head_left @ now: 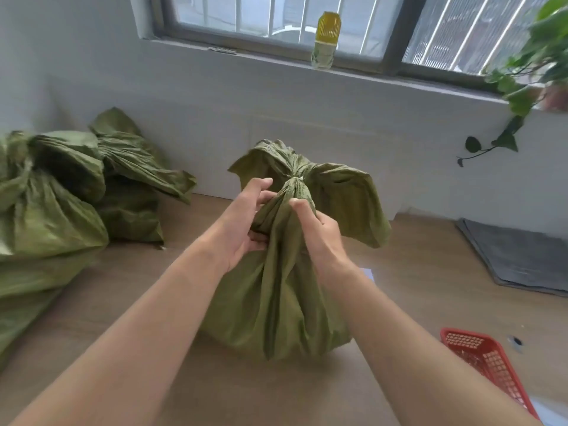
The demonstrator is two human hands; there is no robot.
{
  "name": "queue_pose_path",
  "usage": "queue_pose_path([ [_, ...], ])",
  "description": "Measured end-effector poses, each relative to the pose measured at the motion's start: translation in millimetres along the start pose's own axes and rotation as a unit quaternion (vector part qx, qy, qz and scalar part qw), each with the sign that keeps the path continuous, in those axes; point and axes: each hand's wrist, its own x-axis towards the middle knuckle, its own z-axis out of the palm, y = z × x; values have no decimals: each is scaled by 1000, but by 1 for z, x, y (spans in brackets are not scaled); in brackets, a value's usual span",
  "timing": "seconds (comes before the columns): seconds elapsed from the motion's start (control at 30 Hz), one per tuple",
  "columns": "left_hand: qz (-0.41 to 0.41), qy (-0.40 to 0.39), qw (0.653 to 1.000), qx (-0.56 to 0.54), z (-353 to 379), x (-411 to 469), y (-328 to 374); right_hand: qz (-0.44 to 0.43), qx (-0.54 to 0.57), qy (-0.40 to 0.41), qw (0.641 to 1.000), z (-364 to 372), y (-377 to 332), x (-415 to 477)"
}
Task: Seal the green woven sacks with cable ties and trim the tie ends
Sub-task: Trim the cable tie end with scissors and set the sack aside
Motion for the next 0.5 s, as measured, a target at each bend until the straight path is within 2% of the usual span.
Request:
queue_pose_path([
  [0.17,33,39,999,-14,-10,78,32,-43,25,-15,999,24,-23,87],
  [0.4,101,27,994,-39,-10,195,65,-82,98,4,992,39,-53,211],
  [0.5,97,16,994,-55,-8,240,58,-81,118,13,990,36,-42,252],
])
